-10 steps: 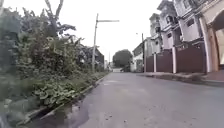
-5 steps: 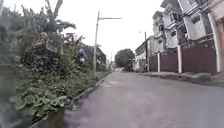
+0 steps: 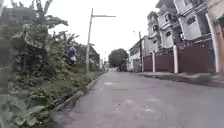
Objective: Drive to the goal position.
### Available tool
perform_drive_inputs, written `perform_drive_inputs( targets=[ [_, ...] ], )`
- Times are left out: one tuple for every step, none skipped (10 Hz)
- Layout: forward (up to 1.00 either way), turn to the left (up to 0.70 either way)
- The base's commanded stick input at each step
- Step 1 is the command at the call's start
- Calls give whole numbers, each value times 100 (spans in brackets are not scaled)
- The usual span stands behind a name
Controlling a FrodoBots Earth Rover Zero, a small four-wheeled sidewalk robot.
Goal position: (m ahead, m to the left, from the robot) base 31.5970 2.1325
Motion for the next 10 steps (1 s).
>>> perform_drive_inputs(
  targets=[
    [100, 0],
    [100, 0],
    [100, -22],
    [100, -35],
    [100, -17],
    [100, 0],
    [100, 0],
    [100, 0],
    [100, 0],
    [100, 0]
  ],
)
